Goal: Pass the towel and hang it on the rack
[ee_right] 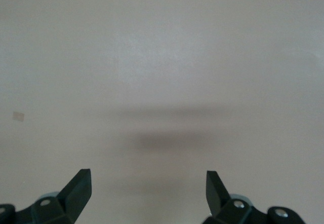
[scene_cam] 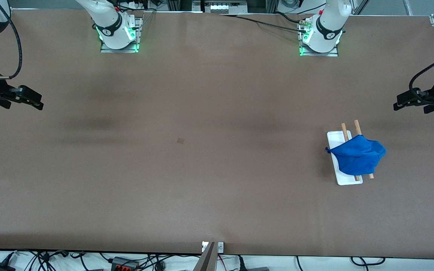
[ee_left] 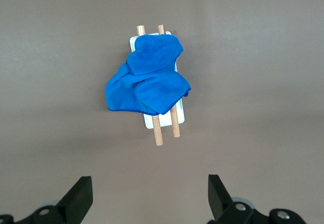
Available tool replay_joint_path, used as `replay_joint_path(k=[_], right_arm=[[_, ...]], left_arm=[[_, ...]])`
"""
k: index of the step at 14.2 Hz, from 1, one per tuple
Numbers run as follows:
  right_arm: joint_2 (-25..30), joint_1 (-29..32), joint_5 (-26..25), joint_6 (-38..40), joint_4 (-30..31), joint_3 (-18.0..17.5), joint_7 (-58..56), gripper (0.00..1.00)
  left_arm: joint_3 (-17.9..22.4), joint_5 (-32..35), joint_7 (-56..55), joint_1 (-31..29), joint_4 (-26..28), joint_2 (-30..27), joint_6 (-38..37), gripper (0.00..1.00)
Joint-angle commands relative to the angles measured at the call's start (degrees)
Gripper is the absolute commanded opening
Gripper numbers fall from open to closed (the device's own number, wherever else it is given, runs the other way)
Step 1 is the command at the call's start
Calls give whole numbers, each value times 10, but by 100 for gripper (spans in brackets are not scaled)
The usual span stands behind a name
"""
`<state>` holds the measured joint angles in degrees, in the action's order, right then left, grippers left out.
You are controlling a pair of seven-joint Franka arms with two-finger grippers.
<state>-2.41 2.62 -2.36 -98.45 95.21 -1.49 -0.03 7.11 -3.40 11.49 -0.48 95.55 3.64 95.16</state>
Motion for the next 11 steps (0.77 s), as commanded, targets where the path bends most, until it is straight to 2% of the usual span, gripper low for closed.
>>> replay_joint_path(k=[1,4,6,11], right_arm=[[7,4,7,4,-1,-4,-1,100],[8,3,7,11,1,-4,6,100],[10,5,8,11,3,-4,6,100],[14,3,7,11,4,-4,-2,100]], left_arm=[[11,12,-23,21,-2,-14,-13,100],[11,17,-91,24,-6,-21,-32,100],[10,43,-104,27,-7,-30,-32,100],[10,45,-102,42,-8,-30,-31,100]])
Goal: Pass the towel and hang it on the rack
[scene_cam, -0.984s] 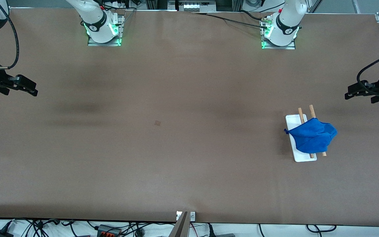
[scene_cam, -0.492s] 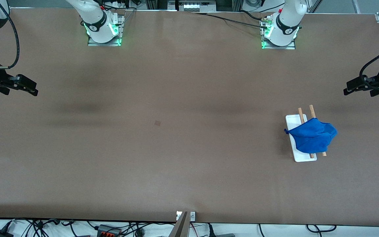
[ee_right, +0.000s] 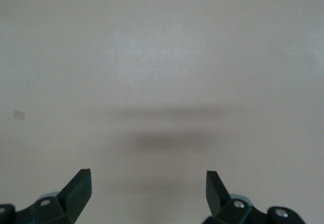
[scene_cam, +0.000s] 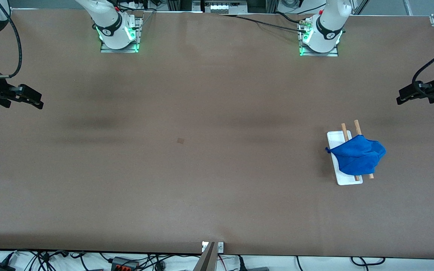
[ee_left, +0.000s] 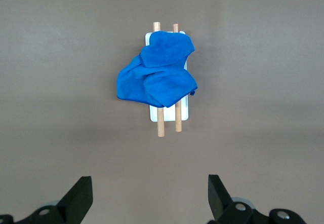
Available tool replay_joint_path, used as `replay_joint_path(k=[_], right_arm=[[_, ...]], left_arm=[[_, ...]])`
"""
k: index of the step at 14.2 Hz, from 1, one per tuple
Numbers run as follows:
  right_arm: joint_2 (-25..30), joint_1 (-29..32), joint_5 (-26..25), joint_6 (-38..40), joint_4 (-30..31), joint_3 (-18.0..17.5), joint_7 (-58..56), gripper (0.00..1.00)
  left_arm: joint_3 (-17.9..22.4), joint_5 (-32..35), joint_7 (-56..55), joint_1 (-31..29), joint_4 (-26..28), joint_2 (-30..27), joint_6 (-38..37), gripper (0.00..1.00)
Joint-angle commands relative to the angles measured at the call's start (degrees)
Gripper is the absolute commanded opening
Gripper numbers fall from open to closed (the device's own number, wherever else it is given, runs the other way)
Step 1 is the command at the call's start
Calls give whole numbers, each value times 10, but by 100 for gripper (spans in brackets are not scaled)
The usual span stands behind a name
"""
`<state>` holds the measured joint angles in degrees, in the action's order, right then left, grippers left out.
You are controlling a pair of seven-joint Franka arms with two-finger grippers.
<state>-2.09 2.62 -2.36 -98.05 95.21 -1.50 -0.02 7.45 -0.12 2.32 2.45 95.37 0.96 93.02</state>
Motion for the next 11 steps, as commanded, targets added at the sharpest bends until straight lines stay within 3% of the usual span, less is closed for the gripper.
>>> replay_joint_path(k=[1,11], right_arm=[[10,3,7,7,5,-3,-2,100],[13,3,6,10,14,-3,-14,100]], left_arm=[[5,10,-10,12,-9,-3,-10,100],[6,-6,-12,13,-18,2,-17,100]])
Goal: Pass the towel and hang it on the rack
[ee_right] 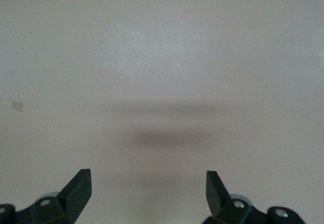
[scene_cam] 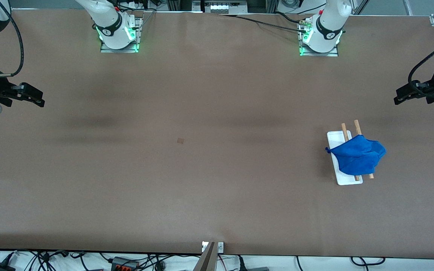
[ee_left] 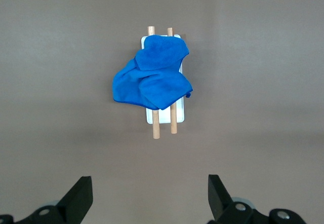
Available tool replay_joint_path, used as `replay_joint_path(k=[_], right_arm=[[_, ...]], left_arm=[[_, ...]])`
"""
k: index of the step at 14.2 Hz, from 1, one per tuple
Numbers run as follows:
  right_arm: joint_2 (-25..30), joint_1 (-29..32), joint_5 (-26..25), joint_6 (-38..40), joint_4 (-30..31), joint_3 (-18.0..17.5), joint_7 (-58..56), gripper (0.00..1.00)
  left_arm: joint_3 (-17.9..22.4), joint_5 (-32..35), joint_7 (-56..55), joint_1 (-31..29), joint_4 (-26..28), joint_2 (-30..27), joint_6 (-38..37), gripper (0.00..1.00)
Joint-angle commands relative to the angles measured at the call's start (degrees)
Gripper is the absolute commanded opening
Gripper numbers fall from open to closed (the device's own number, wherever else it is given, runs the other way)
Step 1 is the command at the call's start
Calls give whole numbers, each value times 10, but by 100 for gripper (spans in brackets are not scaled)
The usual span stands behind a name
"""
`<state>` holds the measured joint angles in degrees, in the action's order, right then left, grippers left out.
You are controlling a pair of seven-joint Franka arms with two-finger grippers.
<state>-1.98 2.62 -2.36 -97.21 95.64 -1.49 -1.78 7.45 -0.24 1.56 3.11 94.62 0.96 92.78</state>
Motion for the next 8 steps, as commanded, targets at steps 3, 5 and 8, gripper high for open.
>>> replay_joint_path(k=[3,5,8], right_arm=[[13,2,5,4,10,-4,10,100],[13,1,5,4,10,-4,12,100],[15,1,5,3,9,-4,14,100]], left_arm=[[6,-5,-3,7,-11,2,-15,100],[6,-5,-3,7,-11,2,-15,100],[6,-5,-3,7,-11,2,-15,100]])
